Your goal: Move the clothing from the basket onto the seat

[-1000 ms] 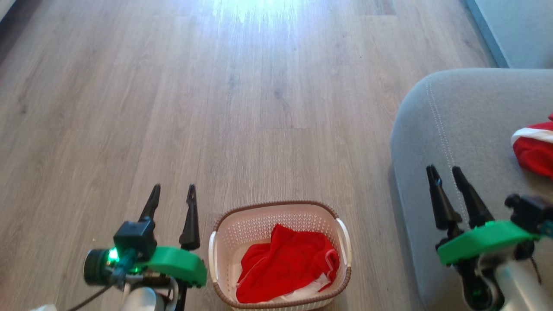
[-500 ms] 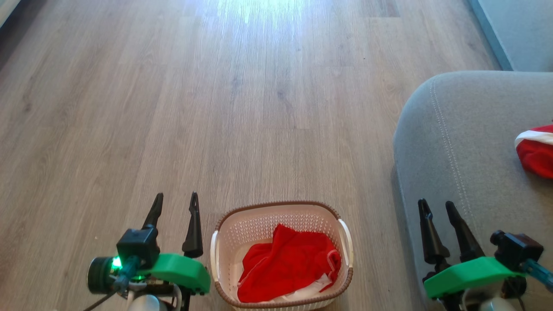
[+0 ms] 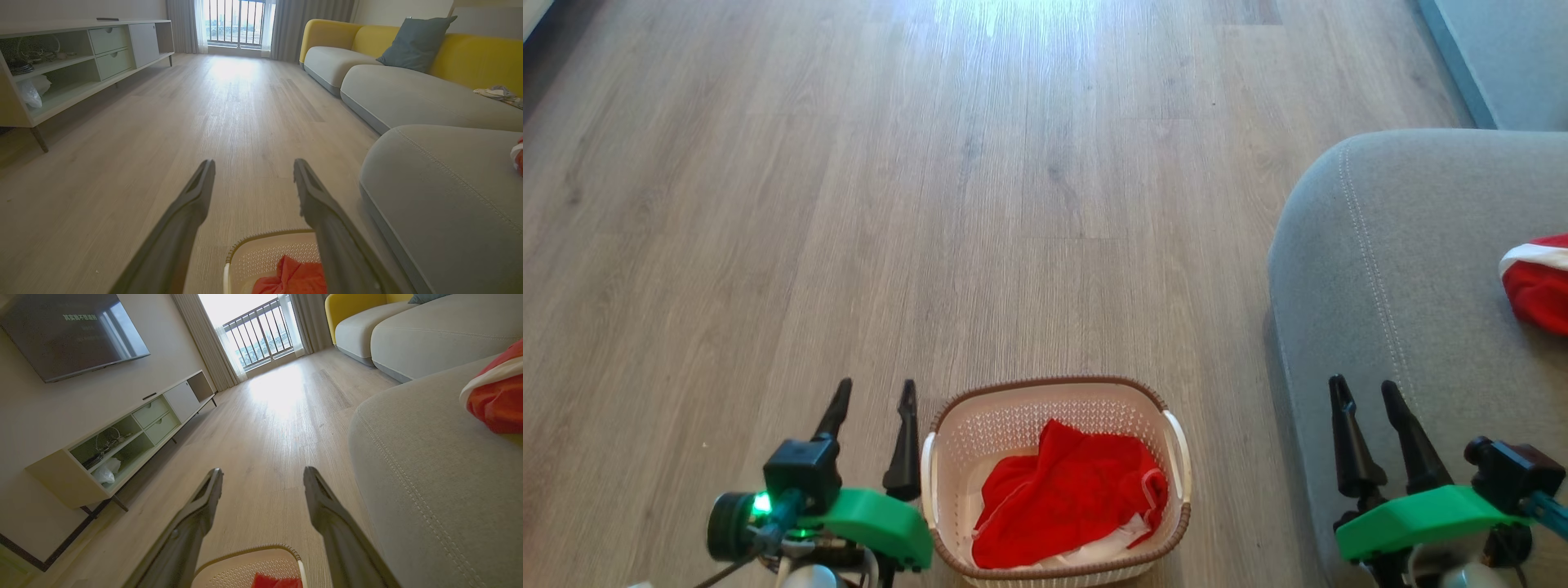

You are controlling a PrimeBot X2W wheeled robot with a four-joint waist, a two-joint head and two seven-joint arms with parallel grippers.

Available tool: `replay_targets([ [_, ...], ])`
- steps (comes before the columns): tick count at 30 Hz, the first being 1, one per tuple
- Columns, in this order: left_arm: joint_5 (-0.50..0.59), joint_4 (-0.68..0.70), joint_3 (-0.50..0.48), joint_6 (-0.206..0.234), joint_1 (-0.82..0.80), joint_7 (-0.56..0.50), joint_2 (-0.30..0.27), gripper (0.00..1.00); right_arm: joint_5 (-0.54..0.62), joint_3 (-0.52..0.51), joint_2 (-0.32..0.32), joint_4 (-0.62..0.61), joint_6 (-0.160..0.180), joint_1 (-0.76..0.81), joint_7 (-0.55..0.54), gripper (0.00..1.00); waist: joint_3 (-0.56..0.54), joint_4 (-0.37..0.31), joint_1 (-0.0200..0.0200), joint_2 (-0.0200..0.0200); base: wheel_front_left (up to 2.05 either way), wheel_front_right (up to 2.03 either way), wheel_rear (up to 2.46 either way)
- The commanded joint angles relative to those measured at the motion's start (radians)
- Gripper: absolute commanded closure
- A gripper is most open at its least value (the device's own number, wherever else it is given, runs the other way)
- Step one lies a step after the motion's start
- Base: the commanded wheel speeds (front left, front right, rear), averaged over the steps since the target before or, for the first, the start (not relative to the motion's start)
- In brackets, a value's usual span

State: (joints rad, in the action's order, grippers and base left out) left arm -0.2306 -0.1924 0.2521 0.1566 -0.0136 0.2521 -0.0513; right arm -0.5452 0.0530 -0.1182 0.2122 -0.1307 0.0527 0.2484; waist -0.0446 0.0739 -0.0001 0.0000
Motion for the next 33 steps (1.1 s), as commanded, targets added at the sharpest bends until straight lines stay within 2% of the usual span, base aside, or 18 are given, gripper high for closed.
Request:
replay_targets([
  [1,-0.007,0.025,-0.026,-0.005,-0.025,0.01,0.001,0.0,0.009,0.011,-0.004,-0.027,0.0,-0.029,0.013,0.0,0.0,-0.001,0.0001,0.0,0.0,0.0,0.0],
  [19,-0.019,0.004,-0.002,-0.02,-0.034,0.01,0.001,0.0,0.006,0.002,-0.003,-0.025,0.0,-0.029,0.013,0.0,0.009,-0.004,0.0001,0.0,0.0,0.0,0.0],
  [23,-0.025,-0.016,0.016,-0.034,-0.035,0.01,0.001,0.0,0.008,-0.002,-0.008,-0.013,0.0,-0.032,0.013,0.0,0.027,-0.013,0.0001,0.0,0.0,0.0,0.0],
  [27,-0.032,-0.073,0.039,-0.055,-0.048,0.01,0.001,0.0,0.017,0.0,-0.014,0.003,0.0,-0.036,0.013,0.0,0.067,-0.03,0.0001,0.0,0.0,0.0,0.0],
  [33,-0.028,-0.197,0.079,-0.086,-0.119,0.01,0.001,0.0,0.033,0.003,-0.018,0.016,0.0,-0.079,0.013,0.0,0.216,-0.067,0.0001,0.0,0.0,0.0,0.0],
])
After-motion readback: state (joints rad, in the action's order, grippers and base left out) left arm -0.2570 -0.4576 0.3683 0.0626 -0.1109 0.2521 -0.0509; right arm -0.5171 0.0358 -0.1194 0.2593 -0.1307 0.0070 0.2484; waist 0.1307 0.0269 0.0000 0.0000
